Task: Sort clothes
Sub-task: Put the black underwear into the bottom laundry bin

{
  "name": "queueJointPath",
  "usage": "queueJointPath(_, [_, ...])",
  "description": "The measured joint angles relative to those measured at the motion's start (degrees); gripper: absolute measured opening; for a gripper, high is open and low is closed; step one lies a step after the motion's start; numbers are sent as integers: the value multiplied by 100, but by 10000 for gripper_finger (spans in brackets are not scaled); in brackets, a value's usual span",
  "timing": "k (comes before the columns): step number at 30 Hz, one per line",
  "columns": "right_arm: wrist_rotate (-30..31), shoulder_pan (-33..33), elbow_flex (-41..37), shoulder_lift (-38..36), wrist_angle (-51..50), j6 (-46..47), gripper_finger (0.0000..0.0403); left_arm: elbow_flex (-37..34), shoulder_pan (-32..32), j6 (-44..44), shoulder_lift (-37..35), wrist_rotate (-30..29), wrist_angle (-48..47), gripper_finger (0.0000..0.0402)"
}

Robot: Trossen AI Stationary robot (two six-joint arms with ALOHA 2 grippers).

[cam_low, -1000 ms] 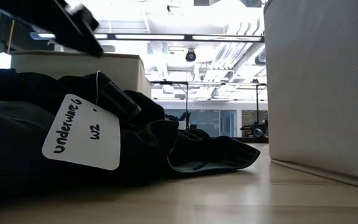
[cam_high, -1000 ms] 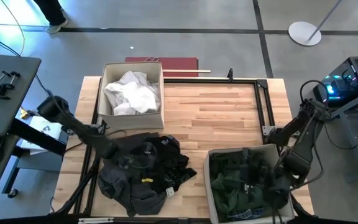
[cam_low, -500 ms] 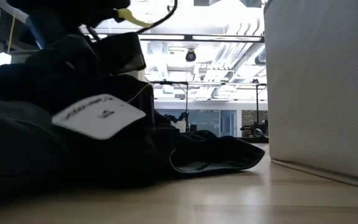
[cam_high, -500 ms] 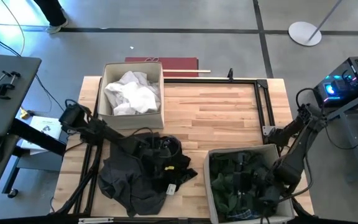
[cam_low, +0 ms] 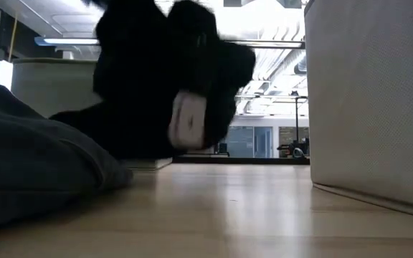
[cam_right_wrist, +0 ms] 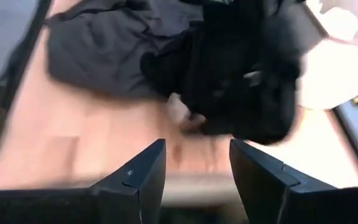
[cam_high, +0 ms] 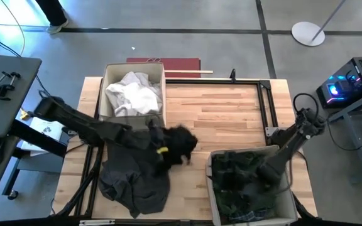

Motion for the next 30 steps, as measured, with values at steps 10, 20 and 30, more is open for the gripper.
queueJointPath(10, [-1063, -1325, 0, -181, 1636, -2123, 256, 64, -239, 1433, -609, -667, 1317, 4])
queueJointPath(20, [-1923, -2101, 848, -299, 1568, -2693, 310, 59, -179, 1428, -64, -1221, 1358, 3])
queueJointPath(30, [-2392, -2758, -96, -286, 1946, -2537, 309, 59, -271, 1571, 23, -1160, 1552, 5])
